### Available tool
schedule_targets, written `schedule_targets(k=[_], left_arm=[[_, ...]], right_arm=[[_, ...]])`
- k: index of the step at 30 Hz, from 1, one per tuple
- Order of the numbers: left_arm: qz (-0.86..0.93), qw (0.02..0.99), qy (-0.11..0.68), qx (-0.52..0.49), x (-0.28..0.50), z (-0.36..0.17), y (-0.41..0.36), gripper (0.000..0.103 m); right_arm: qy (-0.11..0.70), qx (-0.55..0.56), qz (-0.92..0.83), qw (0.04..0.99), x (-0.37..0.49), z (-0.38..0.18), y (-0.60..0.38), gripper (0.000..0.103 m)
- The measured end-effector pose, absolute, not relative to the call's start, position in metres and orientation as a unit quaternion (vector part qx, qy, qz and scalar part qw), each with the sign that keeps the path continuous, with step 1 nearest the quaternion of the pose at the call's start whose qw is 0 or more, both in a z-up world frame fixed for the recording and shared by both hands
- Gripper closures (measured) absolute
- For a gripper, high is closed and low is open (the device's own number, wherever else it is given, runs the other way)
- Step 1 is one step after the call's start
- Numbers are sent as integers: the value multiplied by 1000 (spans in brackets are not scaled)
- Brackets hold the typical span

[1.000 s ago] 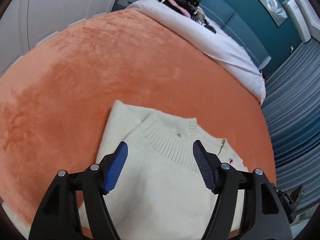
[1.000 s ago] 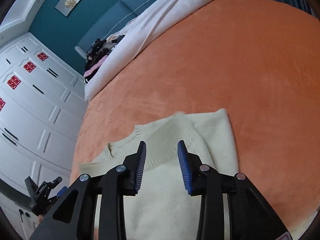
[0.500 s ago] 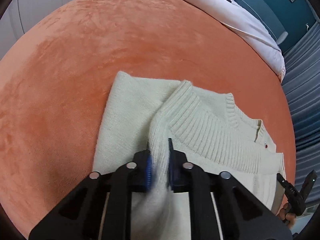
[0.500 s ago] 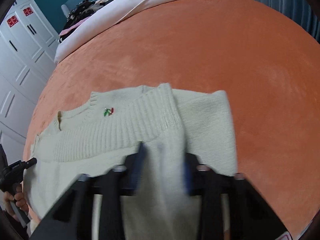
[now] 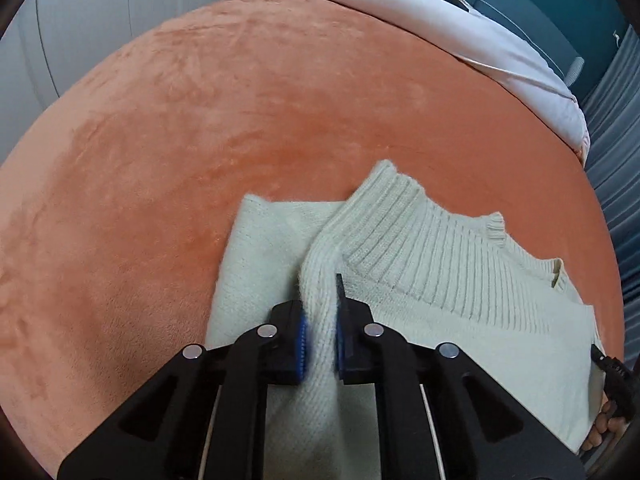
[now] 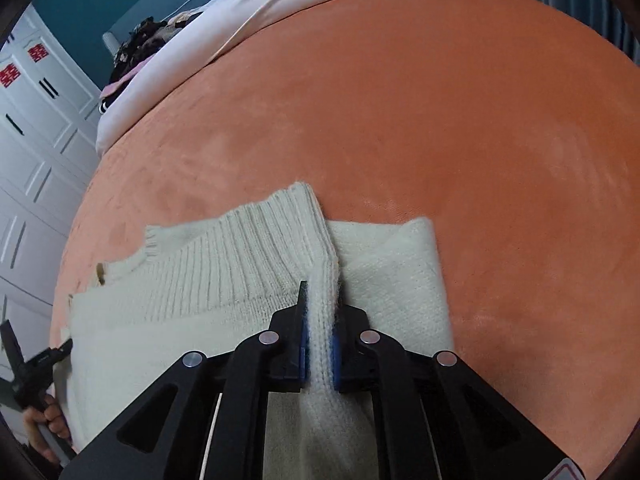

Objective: Fold small clothes

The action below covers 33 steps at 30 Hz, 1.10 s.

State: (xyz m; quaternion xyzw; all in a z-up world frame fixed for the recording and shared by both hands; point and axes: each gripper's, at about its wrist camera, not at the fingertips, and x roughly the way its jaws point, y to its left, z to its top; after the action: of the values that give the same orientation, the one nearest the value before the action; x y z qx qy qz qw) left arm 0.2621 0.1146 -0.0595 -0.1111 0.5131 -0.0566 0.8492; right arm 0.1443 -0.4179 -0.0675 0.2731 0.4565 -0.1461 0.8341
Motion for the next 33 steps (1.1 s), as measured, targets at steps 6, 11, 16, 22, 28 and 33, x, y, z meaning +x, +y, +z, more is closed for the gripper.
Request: schedule_targets(k=[6, 11, 16, 22, 28, 33], left_arm=[[-70, 873, 468, -120, 218, -10, 120, 60], [-62, 871, 469, -130, 154, -3, 124, 50], [-49, 838, 500, -215, 115, -31, 160, 45], [-36, 842, 514, -159, 122, -37, 135, 59], [-18, 832, 533, -151, 126, -39, 148, 96], [-10, 833, 534, -145, 123, -53, 148, 95]], right_arm=[[404, 236, -157, 870, 110, -5, -389, 76], [403, 187, -122, 888, 65, 7, -334, 47], [419, 211, -186, 863, 8, -11, -355, 40], [430, 324, -173, 825, -17, -43, -370, 51], [396, 318, -157, 847, -17, -11, -379, 94], [491, 276, -167, 809, -9, -65, -384, 93]])
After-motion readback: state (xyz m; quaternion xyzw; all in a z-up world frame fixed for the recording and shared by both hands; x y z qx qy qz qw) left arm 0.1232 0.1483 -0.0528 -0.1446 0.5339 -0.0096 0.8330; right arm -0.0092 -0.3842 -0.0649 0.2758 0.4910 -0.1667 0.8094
